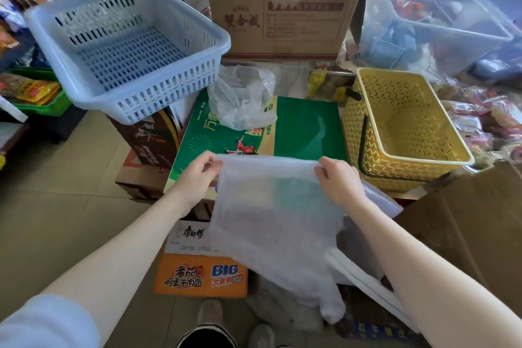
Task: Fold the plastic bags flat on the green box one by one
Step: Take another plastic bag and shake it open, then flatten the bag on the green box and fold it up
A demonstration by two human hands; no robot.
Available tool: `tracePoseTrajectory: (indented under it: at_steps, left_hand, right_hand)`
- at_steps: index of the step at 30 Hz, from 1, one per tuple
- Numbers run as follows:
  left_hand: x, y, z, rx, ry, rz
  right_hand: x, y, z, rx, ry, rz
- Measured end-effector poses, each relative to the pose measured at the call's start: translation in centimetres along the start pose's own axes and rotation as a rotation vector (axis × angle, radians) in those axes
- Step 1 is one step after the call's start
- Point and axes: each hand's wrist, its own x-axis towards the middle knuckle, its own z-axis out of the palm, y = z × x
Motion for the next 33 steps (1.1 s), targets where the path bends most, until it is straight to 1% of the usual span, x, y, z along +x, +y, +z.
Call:
tracePoseTrajectory:
  at_steps: [1,4,6,8,10,11,12,14,16,18,19,20,22,23,24,25,26,27,29,30,31,33]
  left_hand:
    - [1.1,0.4,-0.3,0.02,0.042,0.003]
    - [5.0,0.8,-1.4,0.182,0.232,-0.001]
    - [7.8,0.8,-1.9,0.163,0.321,-0.061]
    - [10.6,0.5,-2.1,0.141,0.352,-0.131]
    - [13.1,-0.6,-2.1,0.175,0.357,-0.178]
    - [14.1,-1.4,-2.0,0.205,0.363,-0.204]
    - [14.9,-2.1,-1.9,0.239,0.37,-0.231]
    - [15.8,-3.7,-1.9,0.298,0.379,-0.274]
    - [16.2,-4.9,-2.1,0.323,0.398,-0.282]
    - [16.1,-5.4,-2.4,0.344,0.402,-0.234]
    - [15.7,-5.5,-2.4,0.402,0.388,-0.157]
    - [15.2,-5.6,-2.3,0.519,0.376,-0.018]
    - [13.6,-5.8,-1.7,0.785,0.289,0.327]
    - [12.6,-5.9,-1.3,0.861,0.179,0.438]
    - [11.6,-6.0,-0.9,0.921,0.029,0.483]
    - [10.7,-6.5,-0.7,0.977,-0.118,0.476]
    - [9.9,-7.2,-0.6,1.019,-0.24,0.425]
    - [9.4,-8.0,-0.8,1.053,-0.309,0.377]
    - [9.1,-9.4,-1.5,1.08,-0.341,0.347]
    - [9.2,-10.0,-1.8,1.08,-0.35,0.333]
    - [9.3,-10.3,-2.1,1.08,-0.36,0.329]
    - [9.5,-10.6,-2.4,1.095,-0.371,0.348]
  right_hand:
    - [1.7,-0.8,-0.2,-0.039,0.041,-0.037]
    - [7.6,-3.0,-0.6,-0.154,0.154,-0.084]
    - [11.3,-4.4,0.1,-0.24,0.219,-0.102]
    - [13.0,-5.9,1.3,-0.262,0.248,-0.116]
    - [12.2,-7.3,3.5,-0.214,0.254,-0.189]
    - [11.0,-7.7,4.8,-0.185,0.229,-0.243]
    - [9.5,-7.9,6.4,-0.162,0.165,-0.285]
    - [6.4,-8.0,9.0,-0.147,-0.064,-0.328]
    - [4.8,-7.7,10.8,-0.134,-0.27,-0.307]
    - [4.7,-6.9,12.1,-0.099,-0.427,-0.23]
    - [5.0,-6.6,12.6,-0.12,-0.437,-0.215]
    - [5.4,-6.4,12.9,-0.156,-0.421,-0.208]
    - [6.3,-6.4,13.2,-0.2,-0.397,-0.198]
    - [6.8,-6.5,13.2,-0.214,-0.4,-0.192]
    - [7.2,-6.7,13.0,-0.223,-0.41,-0.189]
    - [7.6,-6.8,12.8,-0.217,-0.424,-0.184]
    - [7.8,-7.0,12.4,-0.19,-0.441,-0.18]
    - [7.8,-7.2,11.8,-0.137,-0.458,-0.175]
    - [7.1,-7.9,10.1,0.004,-0.461,-0.211]
    - [6.2,-8.3,9.3,0.031,-0.471,-0.256]
    - [5.1,-8.7,8.8,0.005,-0.468,-0.325]
    - [2.5,-9.1,8.6,-0.145,-0.374,-0.488]
